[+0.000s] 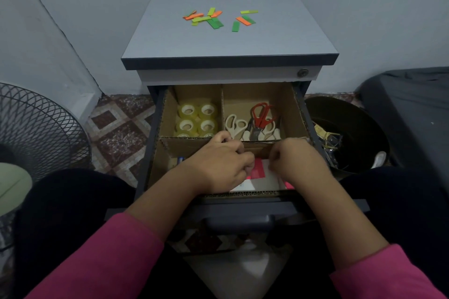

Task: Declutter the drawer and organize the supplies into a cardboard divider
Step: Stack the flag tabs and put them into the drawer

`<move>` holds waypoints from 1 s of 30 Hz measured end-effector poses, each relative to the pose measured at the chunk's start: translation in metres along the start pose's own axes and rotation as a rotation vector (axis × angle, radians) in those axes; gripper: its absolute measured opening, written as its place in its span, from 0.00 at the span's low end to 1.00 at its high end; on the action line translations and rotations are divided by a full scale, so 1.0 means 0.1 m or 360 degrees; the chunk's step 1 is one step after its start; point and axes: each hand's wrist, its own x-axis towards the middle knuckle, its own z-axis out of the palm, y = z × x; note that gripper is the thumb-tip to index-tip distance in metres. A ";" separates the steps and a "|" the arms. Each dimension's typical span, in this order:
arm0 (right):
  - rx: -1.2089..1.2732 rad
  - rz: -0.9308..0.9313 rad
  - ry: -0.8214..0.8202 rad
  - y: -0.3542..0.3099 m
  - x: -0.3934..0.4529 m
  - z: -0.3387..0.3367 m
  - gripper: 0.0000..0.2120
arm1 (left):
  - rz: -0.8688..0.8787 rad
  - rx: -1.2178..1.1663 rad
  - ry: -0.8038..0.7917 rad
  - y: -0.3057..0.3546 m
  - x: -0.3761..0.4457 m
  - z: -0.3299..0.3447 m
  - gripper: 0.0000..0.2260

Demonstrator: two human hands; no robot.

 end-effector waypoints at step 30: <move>0.0623 0.0091 -0.0086 -0.04 0.00 -0.01 0.06 | -0.0088 -0.0246 0.0039 -0.04 0.00 0.01 0.06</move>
